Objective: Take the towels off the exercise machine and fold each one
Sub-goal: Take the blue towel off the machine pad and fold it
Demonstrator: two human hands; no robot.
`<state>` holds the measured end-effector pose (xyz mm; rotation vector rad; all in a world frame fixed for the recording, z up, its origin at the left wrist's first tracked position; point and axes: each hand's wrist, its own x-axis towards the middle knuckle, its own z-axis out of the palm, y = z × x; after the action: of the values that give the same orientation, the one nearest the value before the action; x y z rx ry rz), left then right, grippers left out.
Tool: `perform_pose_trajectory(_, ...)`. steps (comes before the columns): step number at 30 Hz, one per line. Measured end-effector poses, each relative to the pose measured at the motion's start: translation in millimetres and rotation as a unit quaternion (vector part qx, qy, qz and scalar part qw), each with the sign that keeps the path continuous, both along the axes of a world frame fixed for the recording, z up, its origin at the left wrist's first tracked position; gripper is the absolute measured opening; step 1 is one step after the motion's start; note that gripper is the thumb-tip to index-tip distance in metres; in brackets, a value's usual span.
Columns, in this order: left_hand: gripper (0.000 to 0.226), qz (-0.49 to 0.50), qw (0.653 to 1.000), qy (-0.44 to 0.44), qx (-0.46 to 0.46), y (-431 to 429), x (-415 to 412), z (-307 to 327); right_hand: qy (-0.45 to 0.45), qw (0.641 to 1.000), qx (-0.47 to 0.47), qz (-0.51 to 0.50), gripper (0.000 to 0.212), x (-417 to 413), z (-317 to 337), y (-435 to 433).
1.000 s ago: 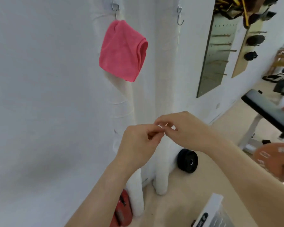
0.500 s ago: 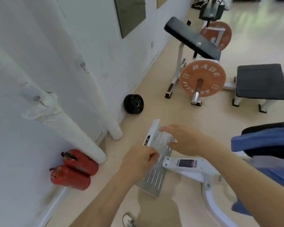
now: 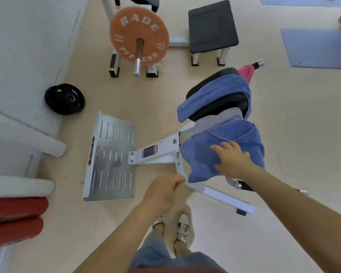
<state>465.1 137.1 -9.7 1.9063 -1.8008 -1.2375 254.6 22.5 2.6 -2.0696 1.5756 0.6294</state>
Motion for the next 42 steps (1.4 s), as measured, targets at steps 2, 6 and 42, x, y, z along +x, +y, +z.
perform_pose_trajectory(2, 0.023, -0.031, 0.999, 0.008, -0.001, -14.1, -18.4, -13.0, -0.013, 0.998, -0.029, -0.047, 0.069, -27.5, -12.1, -3.3)
perform_pose_trajectory(6, 0.024, -0.059, 0.998, 0.013, -0.005, -55.9, -51.0, -38.2, -0.053, 0.989, -0.073, -0.117, 0.074, -61.8, -23.1, -20.0)
perform_pose_trajectory(42, 0.025, 0.183, 0.980, 0.047, 0.061, -165.0, -126.4, 119.8, -0.335, 0.934, 0.118, -0.040, 0.020, -198.9, 110.6, -179.6)
